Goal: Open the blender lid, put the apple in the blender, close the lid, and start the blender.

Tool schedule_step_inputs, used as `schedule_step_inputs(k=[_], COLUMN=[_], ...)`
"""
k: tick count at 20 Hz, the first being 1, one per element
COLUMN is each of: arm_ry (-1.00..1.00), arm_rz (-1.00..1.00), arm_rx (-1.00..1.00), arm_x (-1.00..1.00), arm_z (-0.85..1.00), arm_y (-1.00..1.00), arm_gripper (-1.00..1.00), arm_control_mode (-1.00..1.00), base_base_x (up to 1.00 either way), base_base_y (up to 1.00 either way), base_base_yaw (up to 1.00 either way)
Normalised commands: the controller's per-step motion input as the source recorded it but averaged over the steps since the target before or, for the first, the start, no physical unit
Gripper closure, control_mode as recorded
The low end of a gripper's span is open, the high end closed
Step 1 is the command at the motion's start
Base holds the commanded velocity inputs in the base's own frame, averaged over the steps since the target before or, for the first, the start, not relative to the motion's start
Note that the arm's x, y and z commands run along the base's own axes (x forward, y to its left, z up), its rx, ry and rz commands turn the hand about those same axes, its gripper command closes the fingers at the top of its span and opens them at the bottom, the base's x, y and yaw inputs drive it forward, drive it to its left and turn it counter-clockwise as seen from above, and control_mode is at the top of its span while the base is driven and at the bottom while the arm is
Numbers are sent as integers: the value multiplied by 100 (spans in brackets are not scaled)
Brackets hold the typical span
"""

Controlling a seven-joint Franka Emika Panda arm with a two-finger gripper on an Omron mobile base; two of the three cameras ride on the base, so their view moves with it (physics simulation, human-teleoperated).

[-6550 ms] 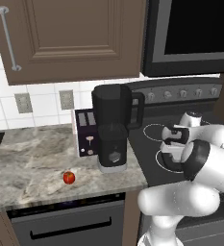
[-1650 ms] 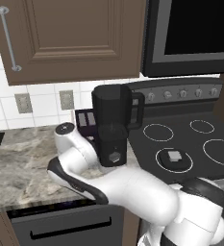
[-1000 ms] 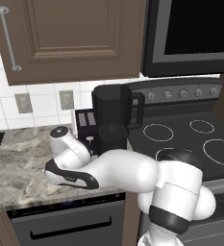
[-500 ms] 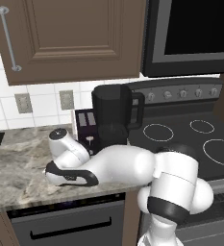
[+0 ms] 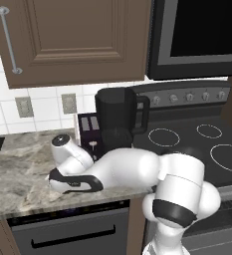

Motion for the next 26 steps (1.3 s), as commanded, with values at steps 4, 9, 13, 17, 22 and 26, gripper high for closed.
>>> schedule_step_inputs(k=[4, 9, 13, 17, 22, 26], arm_ry=[-1, 0, 0, 0, 0, 0], arm_rz=[0, 0, 0, 0, 0, 0], arm_rx=[0, 0, 0, 0, 0, 0], arm_x=[8, 5, 4, 4, 8, 14], arm_z=[-4, -20, -26, -10, -8, -15], arm_y=[0, 0, 0, 0, 4, 5], arm_gripper=[-100, -100, -100, -100, -100, 100], arm_control_mode=[-100, -100, -100, -100, -100, -100], base_base_x=[0, 0, 0, 0, 0, 0], base_base_y=[0, 0, 0, 0, 0, 0], base_base_yaw=[0, 0, 0, 0, 0, 0])
